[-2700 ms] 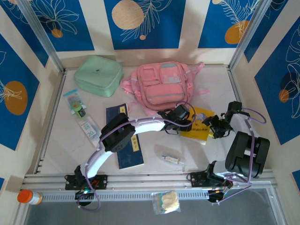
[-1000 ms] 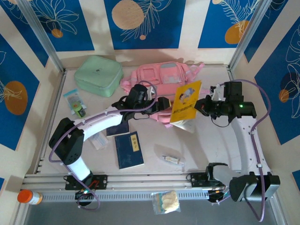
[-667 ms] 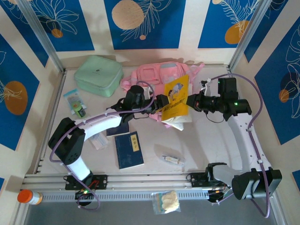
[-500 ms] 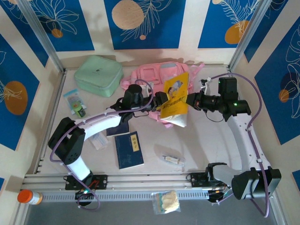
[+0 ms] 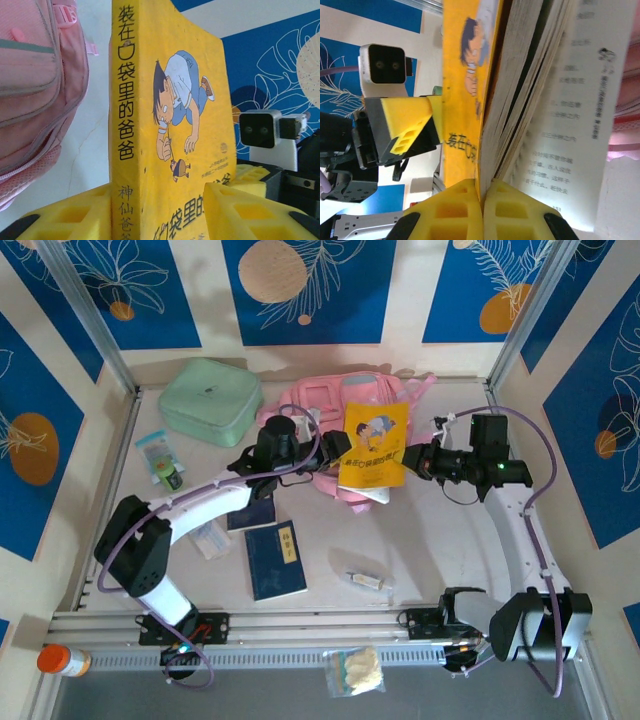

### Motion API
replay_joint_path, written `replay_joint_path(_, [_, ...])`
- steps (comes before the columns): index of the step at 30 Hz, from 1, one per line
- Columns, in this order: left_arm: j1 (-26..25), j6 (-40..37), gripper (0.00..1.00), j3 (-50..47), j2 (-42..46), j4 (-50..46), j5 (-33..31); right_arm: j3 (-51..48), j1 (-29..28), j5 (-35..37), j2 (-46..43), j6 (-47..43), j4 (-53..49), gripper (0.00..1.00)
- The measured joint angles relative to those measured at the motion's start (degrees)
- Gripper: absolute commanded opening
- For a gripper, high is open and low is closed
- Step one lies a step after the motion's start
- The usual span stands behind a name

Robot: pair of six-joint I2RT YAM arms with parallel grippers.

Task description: Pack the student bag

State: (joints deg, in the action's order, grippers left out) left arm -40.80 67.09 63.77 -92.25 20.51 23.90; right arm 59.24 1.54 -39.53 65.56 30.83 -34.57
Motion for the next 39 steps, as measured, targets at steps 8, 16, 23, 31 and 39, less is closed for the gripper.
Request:
replay_joint_path(8, [-0.6,-1.3,0.31,1.3,2.0,-6.6,-1.8,-2.8,-0.2,-1.3,1.5,0.0,2.3,0.01])
replay_joint_path(16, [-0.7,-2.5,0.14,1.6,2.7,-11.0,-3.3,-2.9,-2.3,-1.1,1.8,-0.7,3.3,0.06])
replay_joint_path(23, [-1.1,-3.0,0.00,2.2,2.7,-12.2,-3.4,-3.8,-2.4,-0.5,2.2,-1.9,3.0,0.52])
replay_joint_path(31, [-2.1,-2.9,0.00,6.3,2.7,-11.5,-1.7,-6.9,2.1,-4.2,0.6,1.2,4.4,0.99])
replay_joint_path(39, [-3.4,-1.1,0.00,7.3,2.7,-6.7,-0.7,-9.6,1.2,-14.1,0.5,11.9,17.6,0.99])
